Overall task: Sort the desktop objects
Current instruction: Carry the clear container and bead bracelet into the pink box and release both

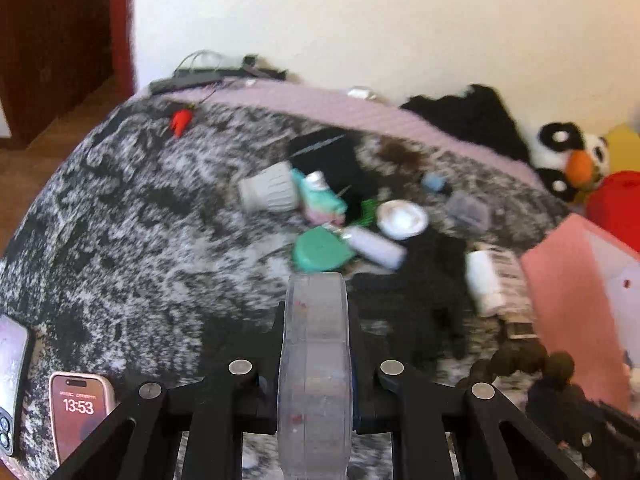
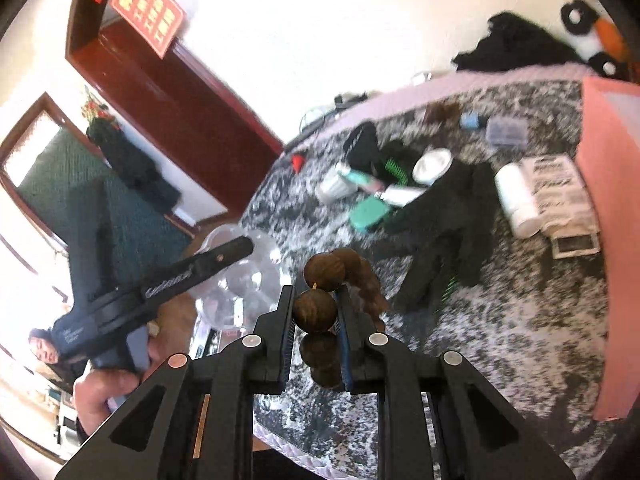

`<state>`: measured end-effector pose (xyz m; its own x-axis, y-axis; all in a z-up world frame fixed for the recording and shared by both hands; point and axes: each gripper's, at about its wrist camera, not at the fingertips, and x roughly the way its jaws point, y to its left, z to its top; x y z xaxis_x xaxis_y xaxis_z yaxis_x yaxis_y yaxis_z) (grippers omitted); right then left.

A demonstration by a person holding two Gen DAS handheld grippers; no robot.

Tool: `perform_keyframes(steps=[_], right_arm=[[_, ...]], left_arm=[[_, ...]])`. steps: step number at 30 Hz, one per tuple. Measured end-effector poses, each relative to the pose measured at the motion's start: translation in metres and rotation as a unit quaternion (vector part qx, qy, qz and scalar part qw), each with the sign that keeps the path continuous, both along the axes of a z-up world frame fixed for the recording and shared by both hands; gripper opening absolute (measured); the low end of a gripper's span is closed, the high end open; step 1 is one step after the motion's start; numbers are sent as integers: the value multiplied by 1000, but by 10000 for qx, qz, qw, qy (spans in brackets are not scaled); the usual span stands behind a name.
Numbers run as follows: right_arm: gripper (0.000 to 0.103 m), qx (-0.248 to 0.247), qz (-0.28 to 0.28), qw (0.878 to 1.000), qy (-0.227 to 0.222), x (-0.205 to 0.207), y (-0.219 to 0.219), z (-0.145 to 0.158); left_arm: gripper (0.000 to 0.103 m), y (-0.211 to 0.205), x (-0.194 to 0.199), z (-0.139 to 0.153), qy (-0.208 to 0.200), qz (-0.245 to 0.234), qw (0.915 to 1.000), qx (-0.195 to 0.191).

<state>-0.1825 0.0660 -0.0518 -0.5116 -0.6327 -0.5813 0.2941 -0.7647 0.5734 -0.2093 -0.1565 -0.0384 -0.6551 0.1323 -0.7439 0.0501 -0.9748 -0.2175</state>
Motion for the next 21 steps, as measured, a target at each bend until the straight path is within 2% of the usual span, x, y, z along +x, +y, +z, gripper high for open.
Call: perform_keyframes(steps=[4,11,17,21], right_arm=[[20,26,-319,9989,355,17,27,26],[20,119,-1097,9888,1000,54,91,71],[20,420,-2168,9644,1458,92,169,99],[20,1026,-2946,9376,1532,107,222,106]], left_arm=[[17,27,13,21,228,-267,9994,51],[17,115,27,55,567,-995,9934,79],[17,221,34,86,855,-1921,9774,205],[17,289,31,88,837,-2454,9654,292]])
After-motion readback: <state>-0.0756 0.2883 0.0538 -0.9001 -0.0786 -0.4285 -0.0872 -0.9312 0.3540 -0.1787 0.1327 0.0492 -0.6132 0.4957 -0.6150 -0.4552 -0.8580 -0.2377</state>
